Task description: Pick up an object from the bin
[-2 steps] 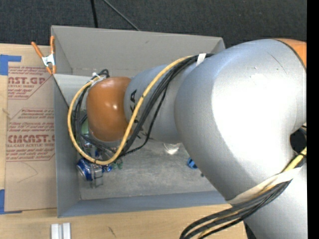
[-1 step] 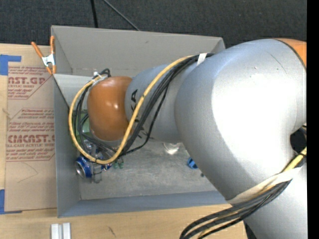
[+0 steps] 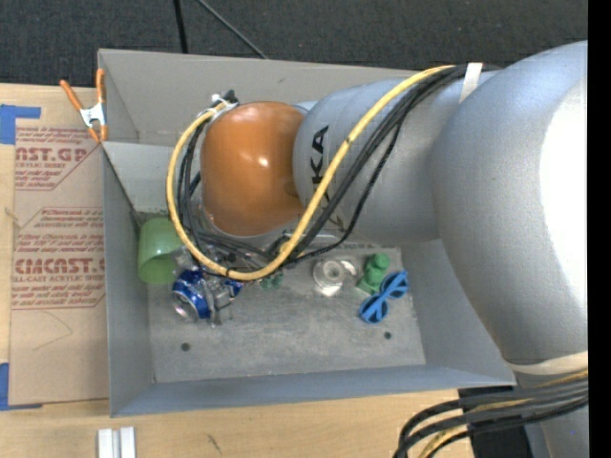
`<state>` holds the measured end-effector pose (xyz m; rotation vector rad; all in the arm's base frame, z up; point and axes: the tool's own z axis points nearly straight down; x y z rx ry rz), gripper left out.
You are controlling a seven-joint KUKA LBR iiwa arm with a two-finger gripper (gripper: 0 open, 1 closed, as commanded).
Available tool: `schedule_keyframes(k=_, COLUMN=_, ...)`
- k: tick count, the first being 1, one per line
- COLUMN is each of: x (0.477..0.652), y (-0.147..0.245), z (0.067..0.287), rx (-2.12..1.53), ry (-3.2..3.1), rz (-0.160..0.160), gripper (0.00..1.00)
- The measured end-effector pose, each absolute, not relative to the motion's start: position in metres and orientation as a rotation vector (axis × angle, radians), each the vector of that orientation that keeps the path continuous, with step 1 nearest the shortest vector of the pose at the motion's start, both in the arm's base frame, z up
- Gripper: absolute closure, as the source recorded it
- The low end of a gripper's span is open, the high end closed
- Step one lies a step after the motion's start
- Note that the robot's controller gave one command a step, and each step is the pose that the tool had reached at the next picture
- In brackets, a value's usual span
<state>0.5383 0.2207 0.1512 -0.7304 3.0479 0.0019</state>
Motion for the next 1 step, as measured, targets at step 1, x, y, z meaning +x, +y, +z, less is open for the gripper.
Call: schedule_keyframes(k=1, x=0.5226, y=0.2340, z=0.2401, rx=-0.710, ry=3.049, rz=0.004, gripper=1.00)
